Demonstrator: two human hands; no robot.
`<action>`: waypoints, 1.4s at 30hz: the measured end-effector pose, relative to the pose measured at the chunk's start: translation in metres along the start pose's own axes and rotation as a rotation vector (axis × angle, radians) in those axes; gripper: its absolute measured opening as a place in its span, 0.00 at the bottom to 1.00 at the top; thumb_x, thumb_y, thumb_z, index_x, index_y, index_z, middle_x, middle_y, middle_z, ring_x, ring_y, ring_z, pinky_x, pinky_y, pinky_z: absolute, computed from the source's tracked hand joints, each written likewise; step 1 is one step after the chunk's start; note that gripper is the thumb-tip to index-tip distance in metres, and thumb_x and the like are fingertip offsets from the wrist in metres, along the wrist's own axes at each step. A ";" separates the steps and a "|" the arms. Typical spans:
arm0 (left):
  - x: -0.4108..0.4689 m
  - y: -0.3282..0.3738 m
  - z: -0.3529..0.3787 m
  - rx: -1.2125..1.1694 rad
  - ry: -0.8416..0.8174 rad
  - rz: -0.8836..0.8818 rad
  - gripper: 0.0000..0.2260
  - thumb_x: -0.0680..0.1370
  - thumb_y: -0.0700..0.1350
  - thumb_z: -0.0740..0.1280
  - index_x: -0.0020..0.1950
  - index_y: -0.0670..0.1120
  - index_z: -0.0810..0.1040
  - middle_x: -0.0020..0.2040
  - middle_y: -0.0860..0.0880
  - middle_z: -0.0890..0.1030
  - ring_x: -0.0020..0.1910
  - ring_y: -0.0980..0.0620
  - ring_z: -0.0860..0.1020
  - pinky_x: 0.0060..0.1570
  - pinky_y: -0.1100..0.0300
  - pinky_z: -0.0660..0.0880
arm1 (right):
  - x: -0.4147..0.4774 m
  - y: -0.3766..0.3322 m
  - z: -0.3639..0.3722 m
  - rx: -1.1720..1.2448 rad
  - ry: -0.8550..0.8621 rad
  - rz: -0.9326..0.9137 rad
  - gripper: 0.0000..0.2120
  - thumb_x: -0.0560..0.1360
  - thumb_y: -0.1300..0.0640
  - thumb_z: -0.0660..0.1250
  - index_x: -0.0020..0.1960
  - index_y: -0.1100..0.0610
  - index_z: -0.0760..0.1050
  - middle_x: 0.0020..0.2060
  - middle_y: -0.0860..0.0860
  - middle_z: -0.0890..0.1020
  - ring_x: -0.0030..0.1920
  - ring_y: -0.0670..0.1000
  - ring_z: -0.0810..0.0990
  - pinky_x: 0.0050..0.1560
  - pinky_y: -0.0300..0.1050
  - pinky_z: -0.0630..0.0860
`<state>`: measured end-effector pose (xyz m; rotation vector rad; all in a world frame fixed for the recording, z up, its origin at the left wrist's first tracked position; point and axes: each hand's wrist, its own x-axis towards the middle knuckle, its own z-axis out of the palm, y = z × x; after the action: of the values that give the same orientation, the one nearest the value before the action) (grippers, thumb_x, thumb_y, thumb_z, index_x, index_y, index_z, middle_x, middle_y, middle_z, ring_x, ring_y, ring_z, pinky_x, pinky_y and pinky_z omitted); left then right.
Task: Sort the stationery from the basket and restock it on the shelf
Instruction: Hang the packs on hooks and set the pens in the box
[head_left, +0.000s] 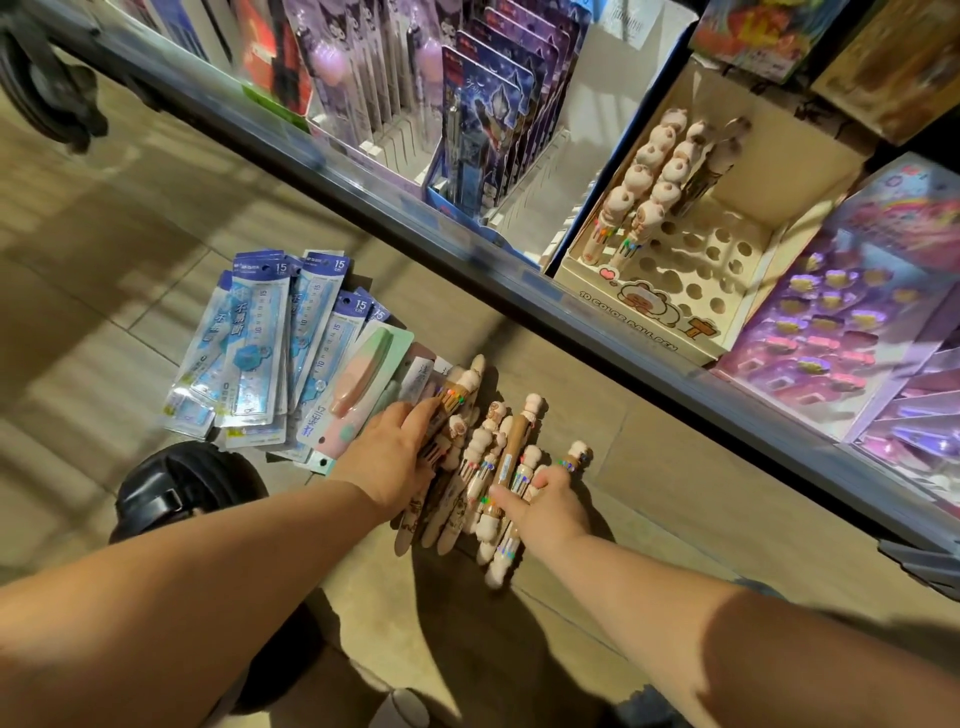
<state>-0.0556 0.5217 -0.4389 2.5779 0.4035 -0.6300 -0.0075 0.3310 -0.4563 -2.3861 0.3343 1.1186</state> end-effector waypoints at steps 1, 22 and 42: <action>0.001 0.000 -0.001 -0.001 -0.001 -0.004 0.35 0.78 0.48 0.67 0.80 0.50 0.50 0.73 0.46 0.62 0.70 0.46 0.66 0.67 0.56 0.66 | 0.001 -0.004 0.001 0.042 0.016 0.011 0.24 0.72 0.41 0.71 0.54 0.51 0.61 0.52 0.52 0.74 0.47 0.54 0.73 0.42 0.42 0.67; 0.010 -0.006 -0.017 -0.002 -0.073 -0.030 0.36 0.77 0.50 0.69 0.79 0.51 0.52 0.74 0.46 0.61 0.68 0.45 0.69 0.66 0.55 0.69 | 0.019 -0.038 -0.001 0.318 0.006 -0.010 0.43 0.64 0.57 0.81 0.69 0.48 0.57 0.57 0.56 0.76 0.49 0.53 0.74 0.50 0.46 0.72; 0.017 0.000 -0.023 0.003 -0.041 -0.001 0.35 0.77 0.52 0.68 0.79 0.51 0.54 0.73 0.47 0.61 0.69 0.45 0.67 0.67 0.54 0.67 | 0.018 -0.047 -0.009 0.466 -0.034 -0.064 0.42 0.64 0.66 0.77 0.68 0.44 0.57 0.55 0.50 0.73 0.52 0.54 0.77 0.58 0.56 0.77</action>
<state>-0.0327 0.5358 -0.4289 2.5634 0.3907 -0.6831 0.0296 0.3664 -0.4500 -1.9519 0.4491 0.9309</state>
